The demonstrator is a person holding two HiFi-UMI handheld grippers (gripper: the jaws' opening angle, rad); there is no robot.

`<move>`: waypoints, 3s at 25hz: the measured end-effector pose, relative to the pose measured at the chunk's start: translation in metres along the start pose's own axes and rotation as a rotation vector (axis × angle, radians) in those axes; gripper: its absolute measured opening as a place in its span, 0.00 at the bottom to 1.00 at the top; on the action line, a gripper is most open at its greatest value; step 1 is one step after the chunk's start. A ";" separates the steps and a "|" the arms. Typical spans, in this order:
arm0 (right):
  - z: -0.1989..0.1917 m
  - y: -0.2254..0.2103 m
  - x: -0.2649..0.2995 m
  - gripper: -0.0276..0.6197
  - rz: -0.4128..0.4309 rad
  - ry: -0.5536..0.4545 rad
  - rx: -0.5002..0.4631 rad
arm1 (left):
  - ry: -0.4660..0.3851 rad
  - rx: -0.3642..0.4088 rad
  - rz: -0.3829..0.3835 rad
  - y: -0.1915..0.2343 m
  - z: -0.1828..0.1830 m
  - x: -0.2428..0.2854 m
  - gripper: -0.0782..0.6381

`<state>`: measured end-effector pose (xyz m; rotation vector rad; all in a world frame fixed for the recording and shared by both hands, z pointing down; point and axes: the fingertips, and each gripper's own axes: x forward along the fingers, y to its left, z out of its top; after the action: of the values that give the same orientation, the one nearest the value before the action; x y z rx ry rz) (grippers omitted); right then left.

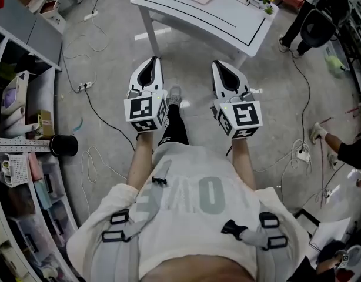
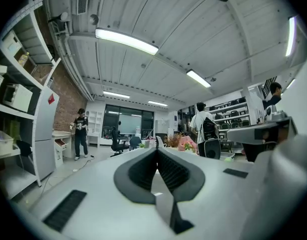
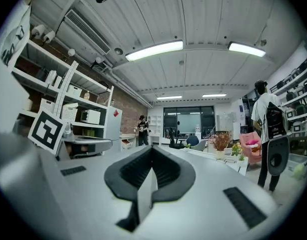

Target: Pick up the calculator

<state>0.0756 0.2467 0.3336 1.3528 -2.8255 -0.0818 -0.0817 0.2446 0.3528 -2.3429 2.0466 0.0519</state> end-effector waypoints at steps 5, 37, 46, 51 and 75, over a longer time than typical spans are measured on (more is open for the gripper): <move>0.010 -0.034 0.044 0.05 -0.027 -0.030 -0.007 | -0.002 0.022 -0.024 0.014 0.005 0.064 0.14; 0.009 -0.221 0.465 0.05 -0.103 0.080 0.065 | 0.012 0.032 -0.161 0.158 0.019 0.507 0.14; 0.010 -0.244 0.478 0.05 -0.101 0.044 0.051 | -0.024 0.045 -0.122 0.145 0.025 0.523 0.14; 0.016 -0.248 0.480 0.05 -0.072 0.001 0.062 | -0.029 0.060 -0.125 0.135 0.027 0.529 0.14; 0.002 -0.255 0.500 0.70 0.060 0.066 0.157 | -0.008 0.093 -0.095 0.126 0.028 0.543 0.14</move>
<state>-0.0397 -0.3023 0.3114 1.2693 -2.8670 0.1852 -0.1337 -0.3086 0.3004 -2.3763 1.8876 -0.0352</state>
